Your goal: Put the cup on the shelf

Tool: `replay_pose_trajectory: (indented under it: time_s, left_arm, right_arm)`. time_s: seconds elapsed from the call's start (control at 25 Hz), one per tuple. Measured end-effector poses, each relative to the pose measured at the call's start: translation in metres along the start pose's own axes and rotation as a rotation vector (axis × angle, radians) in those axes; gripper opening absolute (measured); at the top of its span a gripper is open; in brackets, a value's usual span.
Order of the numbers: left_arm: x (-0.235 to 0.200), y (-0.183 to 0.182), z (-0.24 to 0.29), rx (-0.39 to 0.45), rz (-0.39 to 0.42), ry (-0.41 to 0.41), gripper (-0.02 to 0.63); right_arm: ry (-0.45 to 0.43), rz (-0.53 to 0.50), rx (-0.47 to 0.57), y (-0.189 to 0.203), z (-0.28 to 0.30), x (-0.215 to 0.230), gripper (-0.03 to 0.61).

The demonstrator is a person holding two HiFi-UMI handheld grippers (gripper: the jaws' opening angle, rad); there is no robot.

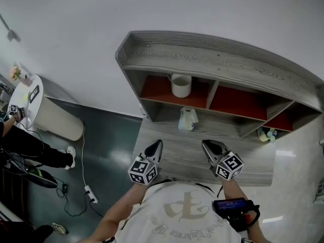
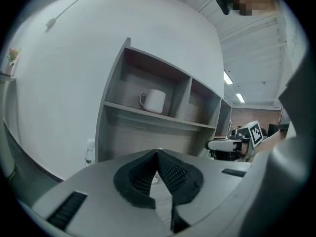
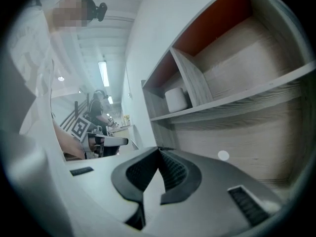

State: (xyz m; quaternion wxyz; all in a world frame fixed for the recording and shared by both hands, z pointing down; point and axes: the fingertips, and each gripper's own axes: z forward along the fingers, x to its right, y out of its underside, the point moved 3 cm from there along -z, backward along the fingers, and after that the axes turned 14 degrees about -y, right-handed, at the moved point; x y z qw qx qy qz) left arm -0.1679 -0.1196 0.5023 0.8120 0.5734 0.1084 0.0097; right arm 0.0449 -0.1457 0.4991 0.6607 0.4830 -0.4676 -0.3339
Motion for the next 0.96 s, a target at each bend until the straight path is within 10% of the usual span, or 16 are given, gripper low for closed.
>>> replay_pose_trajectory:
  time_s: [0.96]
  left_arm:
    - [0.0046,0.0074,-0.0053,-0.007,0.011,0.015,0.002]
  right_arm:
    - [-0.018,0.011,-0.004,0.0035,0.0022,-0.0087,0.003]
